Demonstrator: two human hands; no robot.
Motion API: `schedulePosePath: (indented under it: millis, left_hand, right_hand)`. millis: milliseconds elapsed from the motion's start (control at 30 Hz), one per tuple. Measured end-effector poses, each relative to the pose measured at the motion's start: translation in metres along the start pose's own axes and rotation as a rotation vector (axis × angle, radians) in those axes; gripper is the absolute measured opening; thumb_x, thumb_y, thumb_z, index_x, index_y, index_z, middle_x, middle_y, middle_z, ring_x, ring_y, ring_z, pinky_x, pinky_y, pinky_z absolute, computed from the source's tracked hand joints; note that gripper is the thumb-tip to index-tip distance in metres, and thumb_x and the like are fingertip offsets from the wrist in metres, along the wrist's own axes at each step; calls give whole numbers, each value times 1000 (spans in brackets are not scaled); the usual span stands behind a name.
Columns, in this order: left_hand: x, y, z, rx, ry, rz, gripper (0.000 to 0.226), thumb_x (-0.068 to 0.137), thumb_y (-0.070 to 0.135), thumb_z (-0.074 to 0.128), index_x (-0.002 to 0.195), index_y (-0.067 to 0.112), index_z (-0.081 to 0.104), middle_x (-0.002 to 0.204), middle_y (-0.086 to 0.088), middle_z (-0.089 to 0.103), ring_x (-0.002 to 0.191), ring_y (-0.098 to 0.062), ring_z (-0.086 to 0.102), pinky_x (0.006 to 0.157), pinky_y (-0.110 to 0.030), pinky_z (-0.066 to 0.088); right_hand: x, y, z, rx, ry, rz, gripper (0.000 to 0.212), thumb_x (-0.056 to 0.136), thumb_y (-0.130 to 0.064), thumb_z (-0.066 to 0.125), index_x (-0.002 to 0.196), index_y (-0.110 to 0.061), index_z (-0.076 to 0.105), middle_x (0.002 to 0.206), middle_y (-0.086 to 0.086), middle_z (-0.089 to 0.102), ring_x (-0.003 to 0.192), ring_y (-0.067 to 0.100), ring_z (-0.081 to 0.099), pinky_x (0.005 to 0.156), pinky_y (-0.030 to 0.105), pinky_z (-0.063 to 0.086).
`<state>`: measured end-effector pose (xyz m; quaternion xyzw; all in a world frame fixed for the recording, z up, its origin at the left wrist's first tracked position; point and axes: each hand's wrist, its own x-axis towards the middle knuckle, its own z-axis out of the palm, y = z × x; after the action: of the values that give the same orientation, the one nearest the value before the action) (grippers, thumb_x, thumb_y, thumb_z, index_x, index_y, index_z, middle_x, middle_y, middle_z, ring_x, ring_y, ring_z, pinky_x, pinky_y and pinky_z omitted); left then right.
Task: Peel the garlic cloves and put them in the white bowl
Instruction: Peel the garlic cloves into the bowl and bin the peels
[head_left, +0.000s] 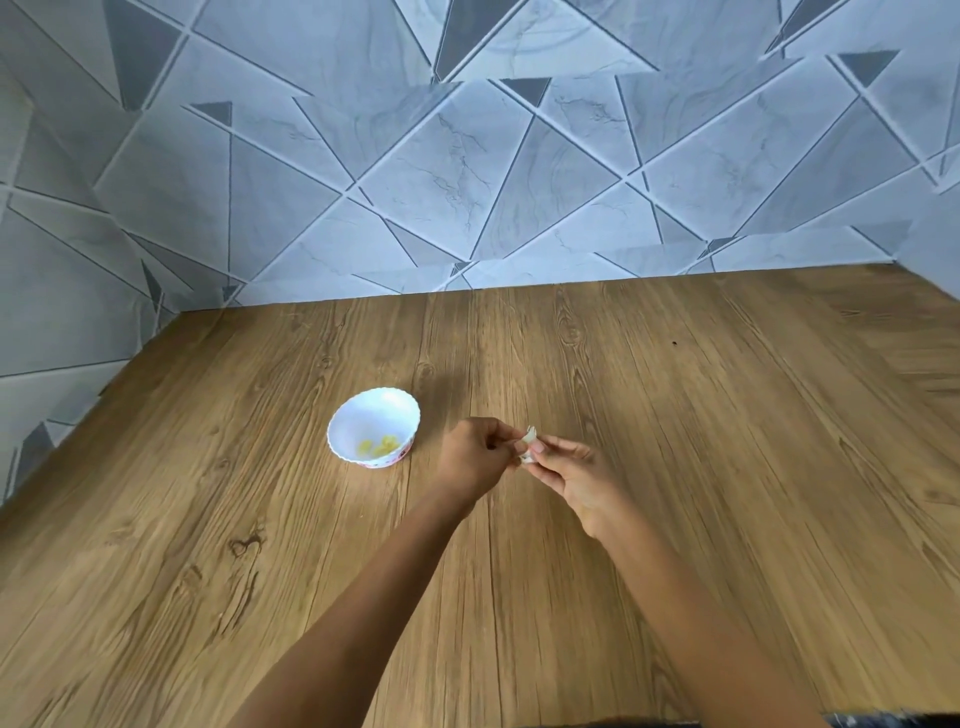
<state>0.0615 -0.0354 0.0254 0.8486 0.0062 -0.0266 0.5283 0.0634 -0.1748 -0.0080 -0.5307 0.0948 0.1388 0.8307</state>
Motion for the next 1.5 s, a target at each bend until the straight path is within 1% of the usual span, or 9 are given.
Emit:
schedulePosePath:
  millis: [200, 467, 567, 767, 933, 1067, 1200, 1333, 1500]
  left_hand:
    - [1, -11, 3, -36, 100, -68, 6, 87, 10, 65, 84, 12, 70, 72, -5, 70, 64, -14, 64, 69, -35, 55]
    - [0, -12, 1, -341, 69, -122, 7, 89, 4, 61, 89, 0, 67, 68, -6, 64, 55, -5, 59, 53, -15, 46]
    - [1, -10, -6, -500, 30, -157, 8, 90, 2, 59, 85, 4, 64, 72, -7, 65, 58, -5, 63, 56, -15, 51]
    - [5, -14, -18, -532, 21, -214, 6, 90, 3, 59, 92, 7, 63, 80, -10, 63, 69, -12, 64, 66, -18, 56]
    - [-1, -22, -24, -351, 46, -211, 22, 89, 1, 58, 107, 11, 65, 79, -10, 67, 67, -12, 64, 75, -25, 56]
    - [-13, -21, -29, -289, 73, -200, 20, 87, -2, 56, 95, 13, 67, 75, -9, 66, 67, -14, 63, 76, -29, 54]
    - [-31, -27, -33, -293, 157, -212, 4, 87, 1, 62, 88, 3, 65, 76, -6, 66, 70, -16, 62, 72, -28, 54]
    - [-52, -34, -39, -188, 247, -226, 3, 82, 5, 70, 83, 5, 68, 75, -2, 66, 61, -2, 58, 61, -11, 47]
    - [-78, -37, -50, -229, 267, -251, 5, 82, 0, 67, 87, -1, 65, 66, -7, 65, 58, -13, 60, 61, -22, 49]
  right_hand:
    - [5, 13, 12, 71, 33, -11, 20, 87, -5, 60, 105, 0, 66, 92, 6, 71, 88, 10, 67, 71, 16, 54]
    - [8, 15, 14, 148, 93, -1, 19, 84, -5, 64, 102, -1, 66, 92, 5, 71, 86, 9, 68, 72, 16, 55]
    - [9, 13, 12, 98, 94, -29, 22, 82, -6, 65, 104, -2, 66, 94, 6, 70, 89, 11, 67, 74, 17, 55]
    - [12, 9, 9, -108, 115, -87, 23, 83, -11, 68, 106, -6, 66, 93, 3, 69, 84, 8, 67, 68, 15, 54]
    - [22, 13, 3, -744, 163, -373, 18, 85, -15, 69, 102, -12, 70, 88, -3, 70, 77, 9, 65, 71, 22, 52]
    - [31, 21, 2, -1025, 148, -522, 18, 83, -12, 70, 99, -7, 71, 91, 6, 70, 75, 16, 62, 69, 25, 49]
    - [27, 26, 4, -1118, 121, -554, 30, 82, -17, 71, 107, -1, 67, 103, 13, 59, 89, 26, 59, 78, 32, 47]
    - [-2, 26, 6, -1196, 175, -788, 26, 80, -15, 73, 103, -6, 69, 97, 9, 61, 81, 26, 61, 64, 31, 49]
    - [-42, 44, 16, -1278, -4, -886, 29, 76, -12, 76, 103, -7, 70, 97, 6, 71, 88, 25, 67, 74, 34, 55]
